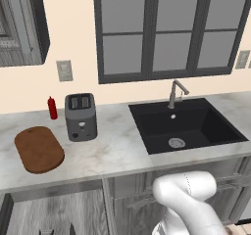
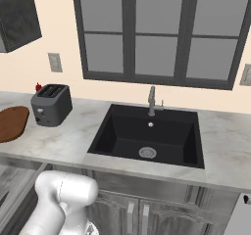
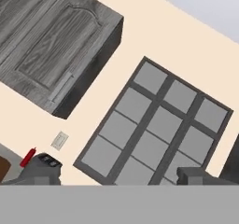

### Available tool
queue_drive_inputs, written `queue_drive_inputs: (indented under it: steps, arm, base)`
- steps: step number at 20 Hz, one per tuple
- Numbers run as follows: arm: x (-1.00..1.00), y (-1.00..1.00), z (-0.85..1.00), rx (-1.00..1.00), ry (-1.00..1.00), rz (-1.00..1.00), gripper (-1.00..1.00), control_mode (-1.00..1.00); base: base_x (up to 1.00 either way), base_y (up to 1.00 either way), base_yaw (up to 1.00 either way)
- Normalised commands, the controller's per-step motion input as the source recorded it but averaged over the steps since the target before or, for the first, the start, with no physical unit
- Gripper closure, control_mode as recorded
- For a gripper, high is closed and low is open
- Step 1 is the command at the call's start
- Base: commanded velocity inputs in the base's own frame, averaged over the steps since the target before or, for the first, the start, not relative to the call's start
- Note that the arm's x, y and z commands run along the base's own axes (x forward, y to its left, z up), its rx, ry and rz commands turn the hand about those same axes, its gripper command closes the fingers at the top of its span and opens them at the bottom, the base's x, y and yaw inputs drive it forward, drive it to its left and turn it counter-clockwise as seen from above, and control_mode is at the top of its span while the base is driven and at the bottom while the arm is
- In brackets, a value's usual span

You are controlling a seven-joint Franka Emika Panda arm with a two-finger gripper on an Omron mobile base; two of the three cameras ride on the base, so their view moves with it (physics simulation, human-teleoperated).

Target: Open the drawer on the left and place the cutting tools on the cutting board.

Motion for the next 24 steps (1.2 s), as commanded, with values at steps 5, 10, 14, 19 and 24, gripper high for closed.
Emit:
queue_drive_inputs:
  steps: [5, 10, 14, 19, 24]
  arm:
    - [0.00, -0.24, 0.14, 0.13, 0.21, 0.00, -1.00, -1.00]
    - [0.06, -0.20, 0.18, 0.08, 0.25, 0.00, -1.00, -1.00]
    - [0.19, -0.16, 0.18, 0.06, 0.25, 0.00, -1.00, -1.00]
    - [0.25, -0.17, 0.17, 0.06, 0.20, 0.00, -1.00, -1.00]
    - [0.32, -0.12, 0.19, 0.05, 0.14, 0.00, -1.00, -1.00]
  base:
    - [0.00, 0.00, 0.00]
    - [0.00, 0.00, 0.00]
    - [0.00, 0.00, 0.00]
    - [0.00, 0.00, 0.00]
    - [0.00, 0.00, 0.00]
